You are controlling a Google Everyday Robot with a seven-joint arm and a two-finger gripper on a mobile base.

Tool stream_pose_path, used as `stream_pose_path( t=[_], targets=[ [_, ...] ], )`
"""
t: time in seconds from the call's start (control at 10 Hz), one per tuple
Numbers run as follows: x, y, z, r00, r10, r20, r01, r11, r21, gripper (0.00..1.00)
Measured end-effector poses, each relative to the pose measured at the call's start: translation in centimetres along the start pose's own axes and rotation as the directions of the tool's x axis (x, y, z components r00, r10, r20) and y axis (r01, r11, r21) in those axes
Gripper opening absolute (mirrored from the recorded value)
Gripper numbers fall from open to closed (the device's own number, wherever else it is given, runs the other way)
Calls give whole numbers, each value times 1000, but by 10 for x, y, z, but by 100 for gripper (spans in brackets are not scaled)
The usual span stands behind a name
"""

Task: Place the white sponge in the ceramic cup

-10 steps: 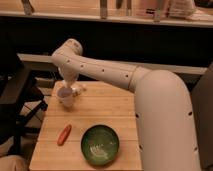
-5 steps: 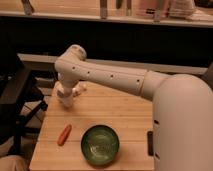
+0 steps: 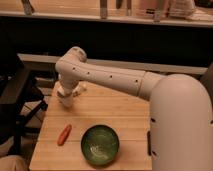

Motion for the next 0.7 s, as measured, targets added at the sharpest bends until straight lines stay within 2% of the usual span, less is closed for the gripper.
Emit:
stream_pose_path(
  t=[0.3,0.5,0.6,0.7],
  targets=[
    [7,1,6,1000,14,-5,-14,1000,-16,80],
    [9,-10,3,1000,5,-23,-5,1000,-13,80],
    [10,-15,2,999,1,-35,-1,1000,-13,78],
    [10,-17,3,999,-10,-30,9,1000,-15,70]
  ],
)
